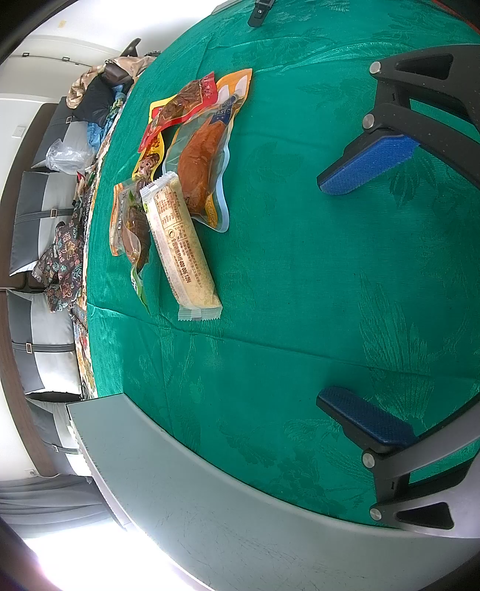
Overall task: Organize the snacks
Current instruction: 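Withdraw both tools from the box back over the snack pile, then pull the cream wafer bar out of the pile with the left tool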
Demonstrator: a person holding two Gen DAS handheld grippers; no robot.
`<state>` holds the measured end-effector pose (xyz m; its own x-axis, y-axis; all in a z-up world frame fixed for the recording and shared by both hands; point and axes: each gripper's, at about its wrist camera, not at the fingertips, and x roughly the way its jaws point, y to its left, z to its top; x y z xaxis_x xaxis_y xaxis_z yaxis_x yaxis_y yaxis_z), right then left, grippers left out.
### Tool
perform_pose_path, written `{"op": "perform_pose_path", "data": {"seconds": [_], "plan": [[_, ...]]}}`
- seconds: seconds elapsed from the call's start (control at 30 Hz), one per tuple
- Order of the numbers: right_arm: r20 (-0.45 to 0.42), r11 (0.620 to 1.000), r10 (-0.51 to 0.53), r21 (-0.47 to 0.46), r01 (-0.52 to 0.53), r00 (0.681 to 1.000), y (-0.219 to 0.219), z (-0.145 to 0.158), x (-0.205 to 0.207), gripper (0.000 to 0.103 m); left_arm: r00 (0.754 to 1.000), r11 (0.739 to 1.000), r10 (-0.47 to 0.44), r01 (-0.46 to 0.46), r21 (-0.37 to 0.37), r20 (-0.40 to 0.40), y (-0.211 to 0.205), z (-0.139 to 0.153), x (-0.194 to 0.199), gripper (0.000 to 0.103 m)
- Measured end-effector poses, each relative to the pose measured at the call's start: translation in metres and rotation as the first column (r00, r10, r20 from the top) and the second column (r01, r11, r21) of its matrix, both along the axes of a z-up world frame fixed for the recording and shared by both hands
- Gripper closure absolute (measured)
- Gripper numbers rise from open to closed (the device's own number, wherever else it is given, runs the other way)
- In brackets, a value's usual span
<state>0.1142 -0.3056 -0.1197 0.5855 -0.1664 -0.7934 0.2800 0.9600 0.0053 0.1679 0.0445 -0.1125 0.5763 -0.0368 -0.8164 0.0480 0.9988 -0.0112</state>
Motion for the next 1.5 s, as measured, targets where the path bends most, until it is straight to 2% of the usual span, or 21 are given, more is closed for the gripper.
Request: {"op": "perform_pose_path", "data": {"seconds": [0.6,0.7,0.73,0.8,0.9,0.93,1.03,1.1,1.17,1.33,1.43,1.5], "plan": [[0.0,1.0,0.0,0.0,0.0,1.0,0.001,0.0,0.0,0.01,1.0,1.0,0.0,0.0,0.003,0.0,0.001,-0.001,0.0,0.0],[0.0,1.0,0.0,0.0,0.0,1.0,0.0,0.0,0.0,0.01,0.997,0.999,-0.054,0.054,0.005,-0.062,-0.001,-0.001,0.009,0.0],[0.0,1.0,0.0,0.0,0.0,1.0,0.001,0.0,0.0,0.01,0.989,0.995,-0.098,0.1,0.008,-0.108,-0.002,0.001,0.014,0.0],[0.0,1.0,0.0,0.0,0.0,1.0,0.0,0.0,0.0,0.01,0.976,0.984,-0.179,0.181,0.003,-0.123,-0.004,0.01,0.021,0.0],[0.0,1.0,0.0,0.0,0.0,1.0,0.0,0.0,0.0,0.01,0.943,0.948,-0.314,0.317,0.014,-0.114,-0.008,0.031,0.036,0.0],[0.0,1.0,0.0,0.0,0.0,1.0,0.0,0.0,0.0,0.01,0.924,0.93,-0.361,0.366,0.022,-0.127,-0.011,0.038,0.045,0.0],[0.0,1.0,0.0,0.0,0.0,1.0,0.001,0.001,0.0,0.01,0.886,0.889,-0.446,0.455,0.052,-0.125,-0.018,0.053,0.068,0.0],[0.0,1.0,0.0,0.0,0.0,1.0,0.001,0.0,0.0,0.01,0.874,0.875,-0.474,0.481,0.056,-0.104,-0.018,0.059,0.081,0.0],[0.0,1.0,0.0,0.0,0.0,1.0,0.001,0.001,0.0,0.01,0.87,0.871,-0.485,0.49,0.042,-0.087,-0.019,0.057,0.097,0.0],[0.0,1.0,-0.001,0.0,0.001,1.0,0.001,0.0,0.0,0.01,0.864,0.865,-0.5,0.502,0.02,-0.062,-0.028,0.037,0.123,0.001],[0.0,1.0,-0.001,0.0,0.001,1.0,0.001,0.0,0.0,0.01,0.856,0.861,-0.507,0.508,-0.009,-0.099,-0.036,0.017,0.13,0.002],[0.0,1.0,-0.001,0.0,0.001,1.0,0.001,0.0,0.0,0.01,0.847,0.855,-0.518,0.517,-0.041,-0.124,-0.036,0.015,0.125,0.002]]}}
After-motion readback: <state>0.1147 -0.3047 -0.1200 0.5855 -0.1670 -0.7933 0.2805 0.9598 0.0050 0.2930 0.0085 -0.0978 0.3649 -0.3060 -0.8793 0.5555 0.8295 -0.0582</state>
